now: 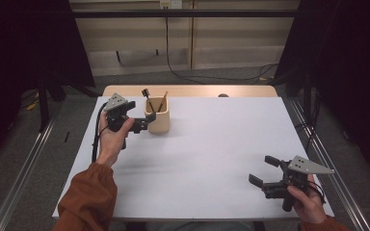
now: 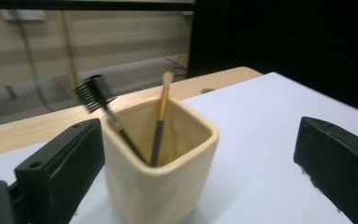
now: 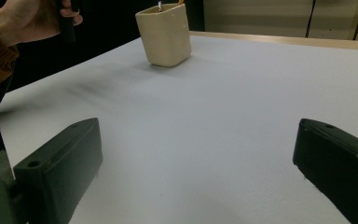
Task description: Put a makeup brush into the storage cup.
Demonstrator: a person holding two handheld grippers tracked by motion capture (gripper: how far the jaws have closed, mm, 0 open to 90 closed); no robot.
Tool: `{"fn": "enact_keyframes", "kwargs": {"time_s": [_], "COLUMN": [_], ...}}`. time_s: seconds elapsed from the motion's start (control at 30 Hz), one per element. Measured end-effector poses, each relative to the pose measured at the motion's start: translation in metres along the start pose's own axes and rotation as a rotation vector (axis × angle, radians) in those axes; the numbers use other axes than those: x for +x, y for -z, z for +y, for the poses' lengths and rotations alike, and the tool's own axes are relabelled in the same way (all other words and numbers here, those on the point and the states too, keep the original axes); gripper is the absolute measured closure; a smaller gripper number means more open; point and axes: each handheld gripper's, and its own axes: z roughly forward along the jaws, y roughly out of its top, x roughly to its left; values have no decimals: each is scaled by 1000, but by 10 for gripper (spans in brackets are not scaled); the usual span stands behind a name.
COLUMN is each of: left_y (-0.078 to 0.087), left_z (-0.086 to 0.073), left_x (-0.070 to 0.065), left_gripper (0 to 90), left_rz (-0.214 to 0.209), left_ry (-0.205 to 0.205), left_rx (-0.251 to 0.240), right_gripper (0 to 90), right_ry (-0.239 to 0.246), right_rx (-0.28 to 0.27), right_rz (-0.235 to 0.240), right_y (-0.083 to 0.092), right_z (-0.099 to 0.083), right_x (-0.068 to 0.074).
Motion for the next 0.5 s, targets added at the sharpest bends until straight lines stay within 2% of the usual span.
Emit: {"fn": "enact_keyframes", "kwargs": {"time_s": [0.07,0.3,0.5], "left_y": [5,23,39], "left_z": [-3,-14,-22], "left_x": [0,-3,-9], "left_gripper": [22,25,25], "left_rz": [-9,-11,-18], "left_ry": [9,-2,16], "left_rx": [-3,5,2], "right_gripper": [5,6,7], "right_ry": [1,2,0], "right_rx": [0,0,-2], "right_rz": [0,-3,-3], "right_y": [0,-1,0], "right_z": [0,0,0], "right_x": [0,0,0]}}
